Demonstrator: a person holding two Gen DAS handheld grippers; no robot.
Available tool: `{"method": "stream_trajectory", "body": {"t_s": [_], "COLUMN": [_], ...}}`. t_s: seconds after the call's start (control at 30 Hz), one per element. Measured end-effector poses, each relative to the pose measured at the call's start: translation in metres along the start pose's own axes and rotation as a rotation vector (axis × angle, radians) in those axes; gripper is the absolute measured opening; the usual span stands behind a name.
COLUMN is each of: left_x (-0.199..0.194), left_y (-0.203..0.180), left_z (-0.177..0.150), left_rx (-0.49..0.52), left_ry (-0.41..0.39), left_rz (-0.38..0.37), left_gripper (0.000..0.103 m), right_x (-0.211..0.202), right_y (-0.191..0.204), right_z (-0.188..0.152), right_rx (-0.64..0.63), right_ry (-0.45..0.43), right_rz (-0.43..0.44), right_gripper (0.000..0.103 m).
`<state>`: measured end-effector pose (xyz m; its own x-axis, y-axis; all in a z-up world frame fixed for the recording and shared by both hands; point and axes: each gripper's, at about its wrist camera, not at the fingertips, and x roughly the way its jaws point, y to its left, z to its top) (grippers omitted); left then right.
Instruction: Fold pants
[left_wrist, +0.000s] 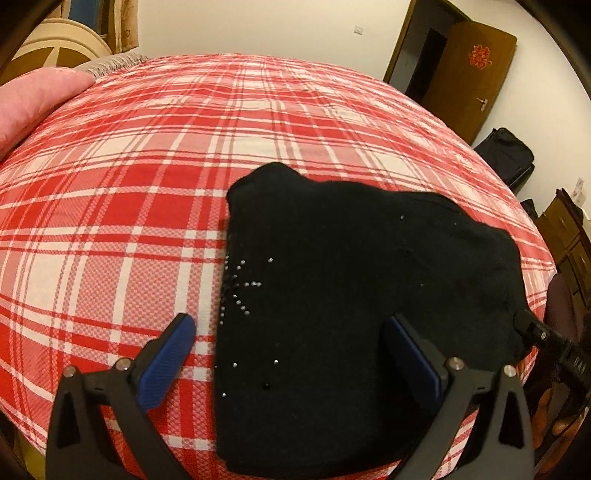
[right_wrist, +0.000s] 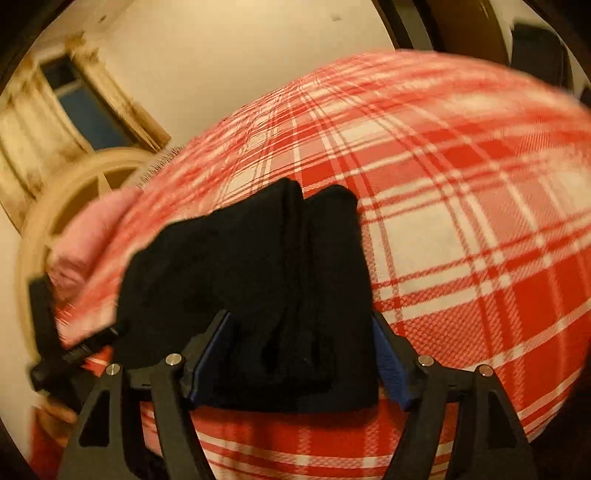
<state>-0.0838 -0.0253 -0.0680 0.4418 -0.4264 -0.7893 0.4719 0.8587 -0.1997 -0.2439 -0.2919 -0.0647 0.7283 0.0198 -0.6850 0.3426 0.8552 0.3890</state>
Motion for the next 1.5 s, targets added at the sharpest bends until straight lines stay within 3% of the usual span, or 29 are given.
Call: {"method": "stream_trajectory", "body": {"t_s": [0.13, 0.33, 0.47, 0.53, 0.6, 0.7, 0.9, 1.0, 1.3, 1.5], "left_x": [0.001, 0.001, 0.001, 0.001, 0.001, 0.001, 0.001, 0.001, 0.001, -0.004], "left_y": [0.0, 0.0, 0.001, 0.001, 0.0, 0.001, 0.0, 0.0, -0.001, -0.005], "left_z": [0.0, 0.001, 0.001, 0.001, 0.001, 0.001, 0.001, 0.001, 0.0, -0.003], "left_rx": [-0.002, -0.002, -0.003, -0.004, -0.007, -0.007, -0.002, 0.0, -0.005, -0.02], "left_ry": [0.002, 0.005, 0.005, 0.004, 0.003, 0.002, 0.005, 0.006, 0.008, -0.001], "left_rz": [0.005, 0.007, 0.005, 0.007, 0.009, 0.005, 0.005, 0.002, -0.005, -0.034], "left_gripper": [0.103, 0.103, 0.103, 0.103, 0.103, 0.103, 0.103, 0.103, 0.103, 0.094], "right_x": [-0.001, -0.003, -0.016, -0.008, -0.007, -0.004, 0.004, 0.003, 0.0, 0.0], "right_y": [-0.007, -0.003, -0.014, -0.023, -0.024, -0.012, 0.011, 0.013, 0.03, 0.032], "right_z": [-0.002, -0.001, 0.003, 0.004, 0.001, 0.0, -0.006, -0.009, -0.014, -0.015], "right_rx": [0.044, 0.002, 0.062, 0.11, 0.14, 0.112, -0.069, -0.079, -0.172, -0.177], "right_ry": [-0.018, 0.011, -0.09, -0.033, -0.034, -0.009, 0.016, 0.013, 0.004, -0.008], "right_rz": [0.008, -0.027, -0.089, -0.014, 0.03, 0.068, -0.052, -0.076, -0.096, -0.096], "right_gripper": [0.074, 0.075, 0.075, 0.075, 0.076, 0.077, 0.079, 0.079, 0.049, 0.048]}}
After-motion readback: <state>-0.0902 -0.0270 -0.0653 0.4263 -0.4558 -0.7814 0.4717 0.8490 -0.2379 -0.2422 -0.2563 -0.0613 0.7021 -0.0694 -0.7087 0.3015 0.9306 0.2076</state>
